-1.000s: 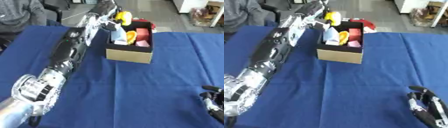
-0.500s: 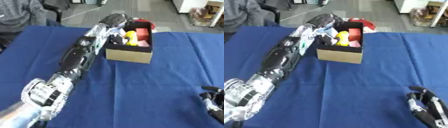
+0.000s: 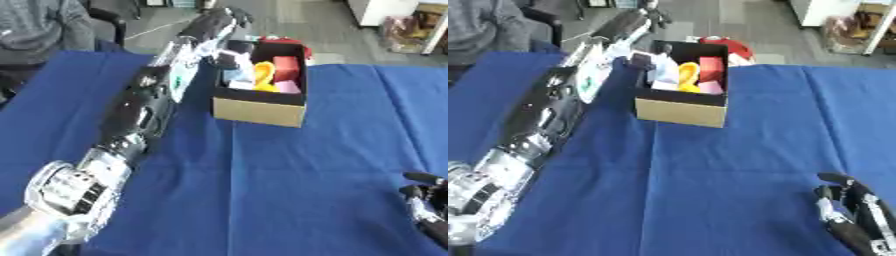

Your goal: Pick up objects on the table and place them in the box.

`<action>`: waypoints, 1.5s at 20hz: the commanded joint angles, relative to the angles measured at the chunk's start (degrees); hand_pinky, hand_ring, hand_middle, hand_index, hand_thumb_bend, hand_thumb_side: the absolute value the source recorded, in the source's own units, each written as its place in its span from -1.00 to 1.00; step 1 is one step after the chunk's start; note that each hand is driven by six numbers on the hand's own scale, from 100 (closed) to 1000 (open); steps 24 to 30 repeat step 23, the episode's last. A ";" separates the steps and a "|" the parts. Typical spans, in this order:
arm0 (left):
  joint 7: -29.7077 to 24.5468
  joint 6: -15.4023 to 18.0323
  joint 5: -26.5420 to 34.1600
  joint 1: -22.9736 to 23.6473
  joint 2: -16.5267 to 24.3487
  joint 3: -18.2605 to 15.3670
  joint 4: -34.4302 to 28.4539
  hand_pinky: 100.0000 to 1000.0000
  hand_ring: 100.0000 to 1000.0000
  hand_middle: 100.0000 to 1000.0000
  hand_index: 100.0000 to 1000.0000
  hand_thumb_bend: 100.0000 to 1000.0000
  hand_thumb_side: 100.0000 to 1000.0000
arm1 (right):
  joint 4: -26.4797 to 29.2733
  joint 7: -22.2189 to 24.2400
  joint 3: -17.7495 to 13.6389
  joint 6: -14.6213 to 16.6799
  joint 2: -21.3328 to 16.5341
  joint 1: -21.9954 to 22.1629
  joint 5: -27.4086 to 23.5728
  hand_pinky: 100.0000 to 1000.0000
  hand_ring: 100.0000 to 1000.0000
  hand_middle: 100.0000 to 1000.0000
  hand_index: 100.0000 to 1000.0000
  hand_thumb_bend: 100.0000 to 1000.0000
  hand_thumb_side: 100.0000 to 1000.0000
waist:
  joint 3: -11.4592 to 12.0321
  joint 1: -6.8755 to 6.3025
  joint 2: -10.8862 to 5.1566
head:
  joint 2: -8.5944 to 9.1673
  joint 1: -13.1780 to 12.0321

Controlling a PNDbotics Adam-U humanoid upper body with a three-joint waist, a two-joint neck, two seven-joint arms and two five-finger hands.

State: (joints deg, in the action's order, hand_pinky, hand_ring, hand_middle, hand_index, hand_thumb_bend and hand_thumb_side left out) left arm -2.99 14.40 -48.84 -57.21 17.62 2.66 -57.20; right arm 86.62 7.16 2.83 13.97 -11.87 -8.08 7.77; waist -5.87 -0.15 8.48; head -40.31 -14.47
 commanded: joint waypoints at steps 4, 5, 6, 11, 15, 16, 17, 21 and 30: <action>-0.29 0.14 28.76 12.46 3.88 -0.76 -24.33 0.48 0.25 0.25 0.70 -1.00 -0.01 | 1.73 -0.28 -0.70 0.11 -0.74 -0.66 -0.42 0.45 0.26 0.43 0.44 -1.00 -0.54 | 0.31 -0.59 -1.39 | -0.24 0.29; -0.96 -0.35 32.92 15.50 3.65 -1.13 -28.12 0.48 0.25 0.25 0.69 -1.00 0.04 | 1.87 -0.33 -0.76 0.10 -0.70 -0.69 -0.44 0.45 0.26 0.43 0.44 -1.00 -0.53 | 0.38 -0.61 -1.37 | -0.41 0.35; -1.73 -0.85 36.52 18.68 3.20 -1.48 -31.57 0.48 0.25 0.25 0.69 -1.00 0.08 | 2.04 -0.35 -0.79 0.11 -0.65 -0.74 -0.47 0.45 0.26 0.43 0.44 -1.00 -0.52 | 0.44 -0.62 -1.33 | -0.57 0.42; -4.95 -4.19 46.50 31.40 0.44 -3.19 -41.28 0.47 0.23 0.23 0.68 -1.00 0.24 | 2.96 -0.50 -1.05 0.03 -0.50 -0.53 -0.83 0.45 0.26 0.43 0.45 -1.00 -0.49 | 0.56 -0.92 -1.48 | -1.58 0.65; -5.85 -6.36 49.21 37.70 -2.73 -3.96 -43.06 0.45 0.22 0.21 0.68 -1.00 0.37 | 3.73 -0.53 -0.99 -0.07 -0.40 -0.69 -1.38 0.45 0.26 0.43 0.46 -1.00 -0.47 | 0.81 -0.73 -1.28 | -2.68 0.98; -6.05 -6.83 49.68 38.96 -3.35 -3.98 -43.25 0.44 0.21 0.20 0.67 -1.00 0.43 | 3.85 -0.56 -1.00 -0.10 -0.40 -0.69 -1.56 0.45 0.26 0.43 0.46 -1.00 -0.47 | 0.93 -0.59 -1.20 | -2.96 1.05; -6.28 -7.23 50.10 40.13 -3.87 -4.00 -43.45 0.44 0.21 0.20 0.67 -1.00 0.45 | 3.97 -0.57 -0.98 -0.12 -0.44 -0.73 -1.73 0.46 0.26 0.43 0.46 -1.00 -0.47 | 1.14 -0.46 -1.12 | -3.21 1.08; -6.65 -8.95 51.52 44.40 -5.52 -4.45 -43.65 0.43 0.18 0.17 0.66 -1.00 0.57 | 4.15 -0.59 -0.83 -0.18 -0.37 -1.08 -2.18 0.46 0.26 0.43 0.47 -1.00 -0.47 | 2.01 0.10 -0.85 | -3.76 1.05; -6.53 -9.83 52.07 45.78 -5.70 -4.54 -43.48 0.42 0.17 0.16 0.66 -1.00 0.58 | 4.18 -0.57 -0.77 -0.18 -0.31 -1.20 -2.33 0.46 0.26 0.43 0.48 -1.00 -0.47 | 2.19 0.23 -0.88 | -3.76 0.98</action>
